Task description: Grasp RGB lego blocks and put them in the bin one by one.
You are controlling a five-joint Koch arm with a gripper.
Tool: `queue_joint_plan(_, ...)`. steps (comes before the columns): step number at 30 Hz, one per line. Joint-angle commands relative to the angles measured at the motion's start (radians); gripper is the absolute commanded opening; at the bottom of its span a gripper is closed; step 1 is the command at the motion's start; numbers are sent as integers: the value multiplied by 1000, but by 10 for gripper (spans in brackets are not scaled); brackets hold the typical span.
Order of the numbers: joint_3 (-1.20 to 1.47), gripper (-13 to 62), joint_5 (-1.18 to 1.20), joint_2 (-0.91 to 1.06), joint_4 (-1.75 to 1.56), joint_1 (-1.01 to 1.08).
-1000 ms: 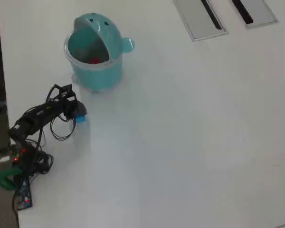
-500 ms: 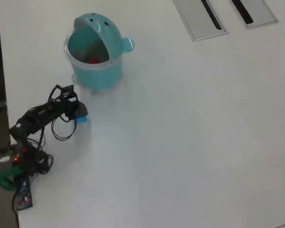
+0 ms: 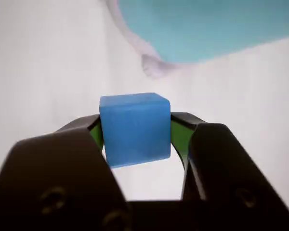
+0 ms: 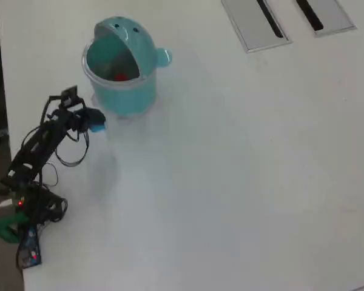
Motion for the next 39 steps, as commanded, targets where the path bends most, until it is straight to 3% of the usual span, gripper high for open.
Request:
queue_joint_plan(1,-137,101,48,40,0,-49)
queue_joint_plan(16,-574,100,222,-49,-44,-175)
queue_joint_plan(19,-790,100,318,-224,-169,-233)
queue_joint_plan(28,-784,101,347,-379,-457,-189)
queue_joint_plan(39,-667,128,416,-402,-583,-107)
